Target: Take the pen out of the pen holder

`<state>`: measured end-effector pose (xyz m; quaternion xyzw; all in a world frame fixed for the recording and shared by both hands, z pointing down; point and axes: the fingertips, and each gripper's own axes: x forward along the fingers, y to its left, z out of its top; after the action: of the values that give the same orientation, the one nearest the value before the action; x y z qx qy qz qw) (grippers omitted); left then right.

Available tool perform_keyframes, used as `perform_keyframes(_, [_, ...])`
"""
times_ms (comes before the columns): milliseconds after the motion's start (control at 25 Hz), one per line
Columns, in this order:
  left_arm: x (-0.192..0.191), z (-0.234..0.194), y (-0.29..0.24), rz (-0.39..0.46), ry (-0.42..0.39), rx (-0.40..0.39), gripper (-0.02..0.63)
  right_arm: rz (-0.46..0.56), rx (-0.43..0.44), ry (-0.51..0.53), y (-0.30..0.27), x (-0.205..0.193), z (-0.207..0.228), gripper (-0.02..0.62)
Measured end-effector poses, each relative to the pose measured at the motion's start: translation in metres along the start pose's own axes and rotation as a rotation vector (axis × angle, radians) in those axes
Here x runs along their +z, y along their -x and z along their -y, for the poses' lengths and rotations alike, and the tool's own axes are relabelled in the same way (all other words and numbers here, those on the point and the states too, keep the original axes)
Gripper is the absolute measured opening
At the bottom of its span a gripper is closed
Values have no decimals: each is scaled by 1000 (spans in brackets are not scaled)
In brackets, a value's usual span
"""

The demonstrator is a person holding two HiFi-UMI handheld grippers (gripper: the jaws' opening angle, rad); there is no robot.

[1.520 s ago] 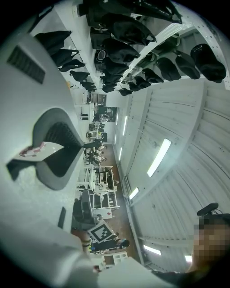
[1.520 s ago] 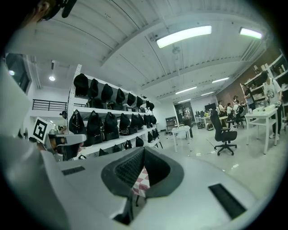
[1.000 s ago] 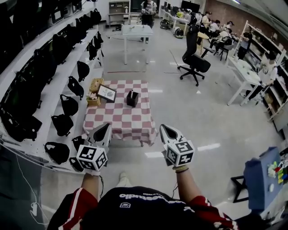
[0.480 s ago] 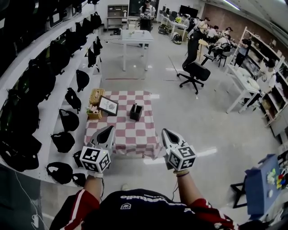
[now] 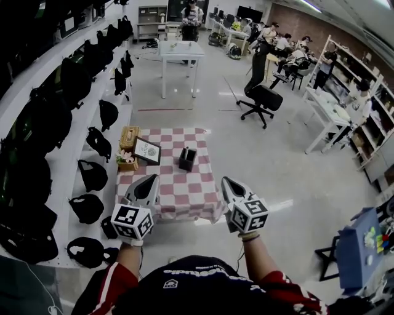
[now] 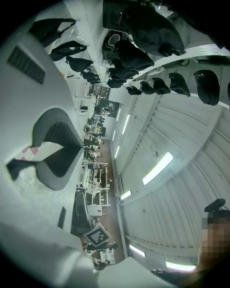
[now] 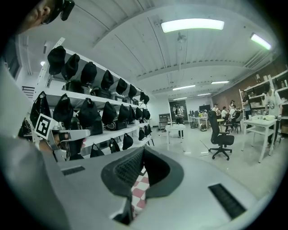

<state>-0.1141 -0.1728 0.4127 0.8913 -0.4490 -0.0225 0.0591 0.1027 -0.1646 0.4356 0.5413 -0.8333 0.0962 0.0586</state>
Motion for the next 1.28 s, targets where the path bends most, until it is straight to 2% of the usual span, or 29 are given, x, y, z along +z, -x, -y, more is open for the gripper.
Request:
perform_keyframes(360, [-6,-23,-12,3,29,9,6,-26,11,8,-27,-6,-1,-5])
perform_keyframes(600, [-3,-47,-35,4,11,42,6,-12,44,15,-62,3,8,-3])
perform_keyframes(920, [19,-68,-78,22,-22,76,6,32,111,59,-112,47,29,-5])
perform_keyframes(1080, [27,-75,-98,34,-34,76,6,41,125,61,-133,53,37,-3])
perform_keyframes(1160, [27,-78,-105,33,-35,75,6,42,136,63,-141,53,39,6])
perform_keyframes(1280, [25,-82,-110,29,-34,76,6,31,152,59,-151,51,40,67])
